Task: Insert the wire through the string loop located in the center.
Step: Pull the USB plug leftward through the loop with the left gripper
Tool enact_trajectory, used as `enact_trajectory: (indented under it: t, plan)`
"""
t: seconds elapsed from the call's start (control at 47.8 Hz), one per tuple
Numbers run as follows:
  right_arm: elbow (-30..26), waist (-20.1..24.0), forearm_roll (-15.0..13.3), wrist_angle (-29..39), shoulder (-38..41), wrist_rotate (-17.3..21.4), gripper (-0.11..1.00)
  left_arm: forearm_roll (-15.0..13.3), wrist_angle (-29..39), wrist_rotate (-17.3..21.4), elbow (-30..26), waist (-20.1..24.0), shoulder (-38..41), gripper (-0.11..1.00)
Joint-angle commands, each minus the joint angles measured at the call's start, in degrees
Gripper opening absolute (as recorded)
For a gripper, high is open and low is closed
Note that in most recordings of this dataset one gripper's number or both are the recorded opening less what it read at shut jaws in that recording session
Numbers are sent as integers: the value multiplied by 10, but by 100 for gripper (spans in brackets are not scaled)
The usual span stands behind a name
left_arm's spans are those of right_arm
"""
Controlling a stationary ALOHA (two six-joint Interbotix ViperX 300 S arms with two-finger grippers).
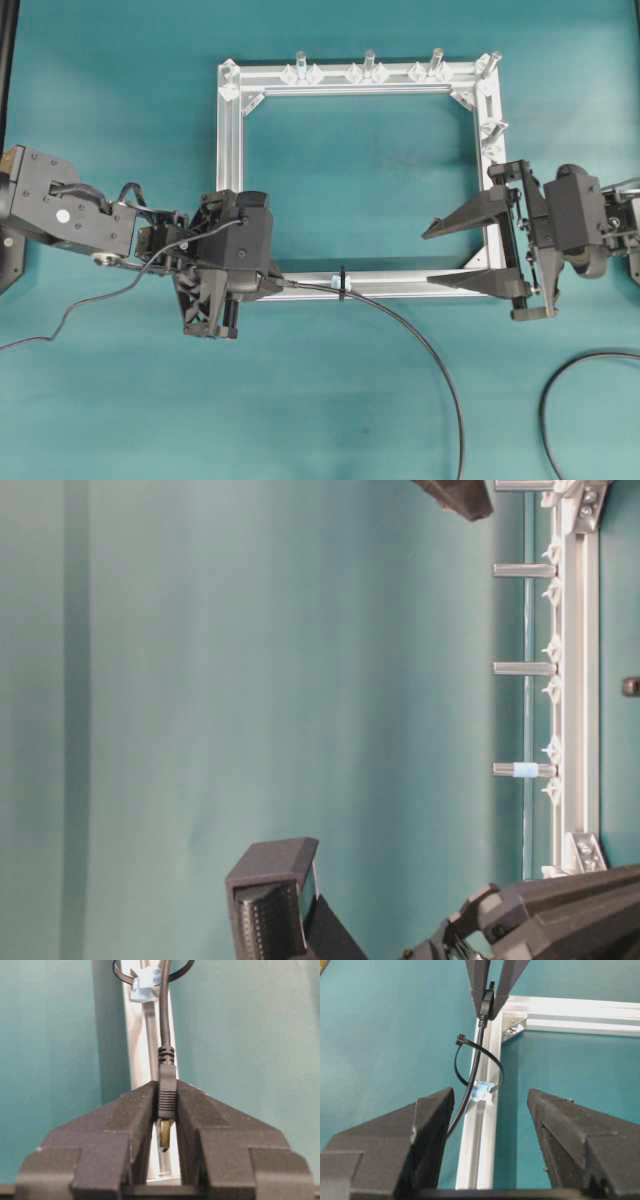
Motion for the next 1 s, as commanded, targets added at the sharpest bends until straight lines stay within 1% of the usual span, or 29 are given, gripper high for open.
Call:
enact_trajectory:
  t: [0.0, 0.125, 0.335, 0.544, 0.69, 0.815, 0.983]
  plan:
    - [-4, 0, -1, -5, -6, -1, 63, 0, -2, -5, -9, -1, -14, 14]
    - [-4, 0, -1, -5, -6, -1, 63, -1, 1, -11, -6, -6, -14, 14]
    - [2, 0, -1, -5, -6, -1, 63, 0, 18, -49, 14, -20, -23, 14]
    - [2, 1, -1, -5, -6, -1, 63, -1, 23, -65, 48, -32, -62, 14]
    - [2, 1, -1, -5, -6, -1, 63, -1, 42, -73, 70, -32, -93, 14]
    - [0, 0, -1, -4, -6, -1, 63, 0, 62, -88, 93, -33, -123, 14]
    - [-1, 1, -1, -4, -6, -1, 63, -1, 65, -102, 122, -33, -156, 14]
